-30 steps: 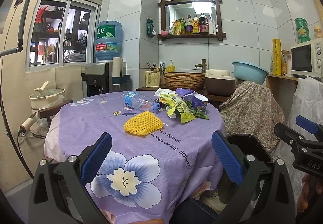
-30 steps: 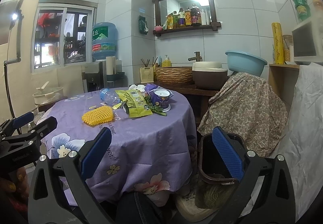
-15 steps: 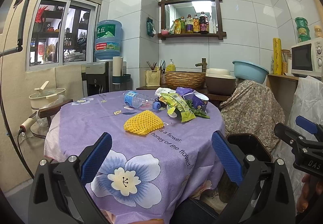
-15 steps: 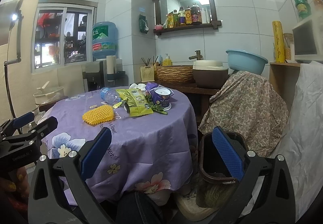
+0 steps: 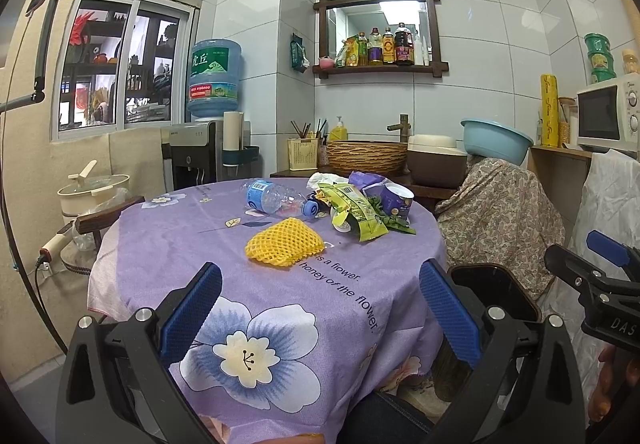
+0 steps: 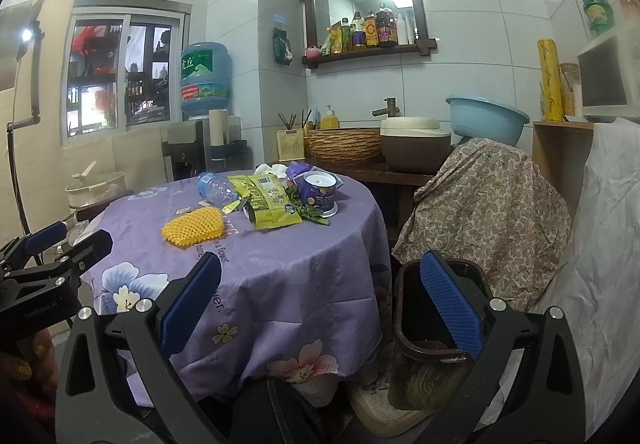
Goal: Collect trash
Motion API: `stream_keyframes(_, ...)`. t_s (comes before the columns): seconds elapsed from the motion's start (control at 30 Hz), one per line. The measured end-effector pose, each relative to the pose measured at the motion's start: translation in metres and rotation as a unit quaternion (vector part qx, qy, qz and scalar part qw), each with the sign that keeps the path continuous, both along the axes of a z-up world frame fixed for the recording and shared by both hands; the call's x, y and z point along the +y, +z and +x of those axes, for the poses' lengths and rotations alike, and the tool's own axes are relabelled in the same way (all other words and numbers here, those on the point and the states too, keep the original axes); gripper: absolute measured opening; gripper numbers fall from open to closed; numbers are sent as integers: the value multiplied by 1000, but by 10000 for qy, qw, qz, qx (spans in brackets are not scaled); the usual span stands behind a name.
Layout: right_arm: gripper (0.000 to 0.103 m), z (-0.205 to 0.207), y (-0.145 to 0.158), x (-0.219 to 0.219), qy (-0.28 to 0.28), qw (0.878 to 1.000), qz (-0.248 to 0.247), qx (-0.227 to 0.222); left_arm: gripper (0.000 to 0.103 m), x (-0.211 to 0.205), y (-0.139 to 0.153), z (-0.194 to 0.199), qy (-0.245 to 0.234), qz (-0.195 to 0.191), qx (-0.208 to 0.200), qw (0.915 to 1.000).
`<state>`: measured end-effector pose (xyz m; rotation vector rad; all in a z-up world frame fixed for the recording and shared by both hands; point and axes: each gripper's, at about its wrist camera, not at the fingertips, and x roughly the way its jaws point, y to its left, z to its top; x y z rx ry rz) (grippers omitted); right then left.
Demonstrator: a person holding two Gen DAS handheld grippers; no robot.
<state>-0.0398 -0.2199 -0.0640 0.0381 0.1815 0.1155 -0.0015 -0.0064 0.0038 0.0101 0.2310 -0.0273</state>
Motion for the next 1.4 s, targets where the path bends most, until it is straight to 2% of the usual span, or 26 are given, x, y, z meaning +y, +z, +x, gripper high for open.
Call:
stream_keyframes(1.2,98,15,-8,3,31,9998,-7,220,98,4,-9,12,35,-4,195,9998)
stream_keyframes(1.3,98,21,-10,5,60,9995,-39,297,98,4,-11,17,-8,31,314,9995)
stream_keyframes(1.4,98,34,-15,7,134,9986,-99,505,98,6,-17,27,-29,29,631,9980)
